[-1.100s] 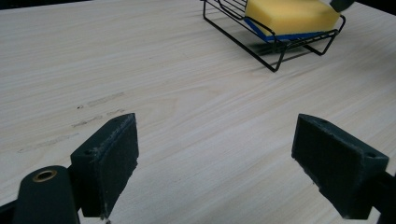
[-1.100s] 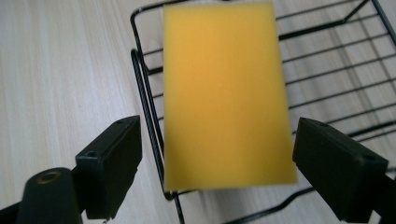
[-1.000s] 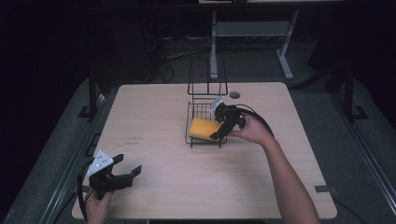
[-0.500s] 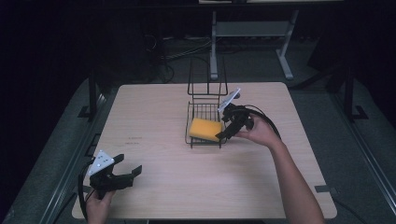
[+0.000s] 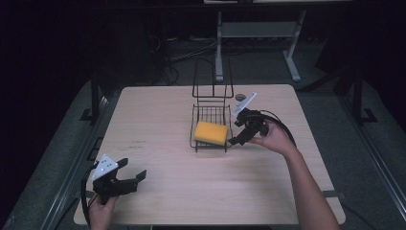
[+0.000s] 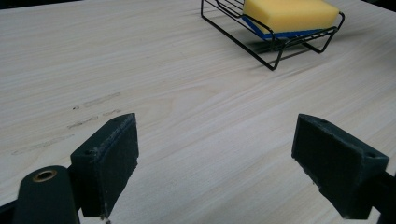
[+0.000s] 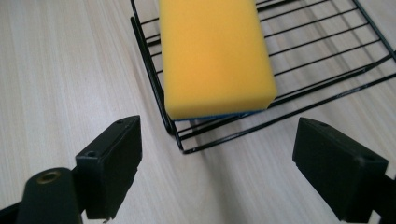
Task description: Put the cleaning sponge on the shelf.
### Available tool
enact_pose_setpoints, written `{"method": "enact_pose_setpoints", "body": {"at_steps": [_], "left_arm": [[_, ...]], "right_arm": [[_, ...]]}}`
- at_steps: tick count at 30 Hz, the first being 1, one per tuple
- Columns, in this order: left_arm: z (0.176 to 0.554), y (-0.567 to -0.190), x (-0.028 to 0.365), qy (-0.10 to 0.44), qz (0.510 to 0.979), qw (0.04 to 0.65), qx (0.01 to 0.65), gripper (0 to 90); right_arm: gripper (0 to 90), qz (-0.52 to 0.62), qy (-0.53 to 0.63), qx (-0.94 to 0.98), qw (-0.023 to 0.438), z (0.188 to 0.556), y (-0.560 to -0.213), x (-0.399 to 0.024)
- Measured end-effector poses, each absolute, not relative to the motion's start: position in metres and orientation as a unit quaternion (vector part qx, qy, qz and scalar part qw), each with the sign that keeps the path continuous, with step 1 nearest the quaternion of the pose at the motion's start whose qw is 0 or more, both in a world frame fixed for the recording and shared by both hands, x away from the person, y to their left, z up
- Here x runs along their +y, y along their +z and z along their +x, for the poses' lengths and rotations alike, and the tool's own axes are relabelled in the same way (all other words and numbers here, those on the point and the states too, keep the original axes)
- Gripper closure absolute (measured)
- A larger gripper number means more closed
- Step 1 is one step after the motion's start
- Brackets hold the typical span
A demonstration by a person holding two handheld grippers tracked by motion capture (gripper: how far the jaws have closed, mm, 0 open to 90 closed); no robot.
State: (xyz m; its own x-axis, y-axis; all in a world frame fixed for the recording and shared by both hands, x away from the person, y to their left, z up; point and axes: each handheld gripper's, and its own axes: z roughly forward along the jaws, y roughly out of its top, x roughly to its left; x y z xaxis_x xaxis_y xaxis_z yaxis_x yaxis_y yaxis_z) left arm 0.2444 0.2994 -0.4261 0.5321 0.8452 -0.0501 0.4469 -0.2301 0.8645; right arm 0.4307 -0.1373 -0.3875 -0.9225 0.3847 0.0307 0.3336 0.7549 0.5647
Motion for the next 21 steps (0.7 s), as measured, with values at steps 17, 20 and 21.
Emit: {"method": "enact_pose_setpoints", "body": {"at_steps": [17, 20, 21], "left_arm": [[0.245, -0.426, 0.297, 0.223, 0.754, 0.446, 0.428, 14.0], [0.245, -0.426, 0.296, 0.222, 0.754, 0.446, 0.427, 14.0], [0.245, -0.426, 0.296, 0.222, 0.756, 0.445, 0.426, 14.1]], "right_arm": [[15.4, 0.208, 0.293, 0.932, 0.048, 0.415, -0.392, -0.162], [15.4, 0.211, 0.294, 0.931, 0.048, 0.412, -0.395, -0.167], [15.4, 0.213, 0.293, 0.931, 0.047, 0.410, -0.396, -0.168]]}}
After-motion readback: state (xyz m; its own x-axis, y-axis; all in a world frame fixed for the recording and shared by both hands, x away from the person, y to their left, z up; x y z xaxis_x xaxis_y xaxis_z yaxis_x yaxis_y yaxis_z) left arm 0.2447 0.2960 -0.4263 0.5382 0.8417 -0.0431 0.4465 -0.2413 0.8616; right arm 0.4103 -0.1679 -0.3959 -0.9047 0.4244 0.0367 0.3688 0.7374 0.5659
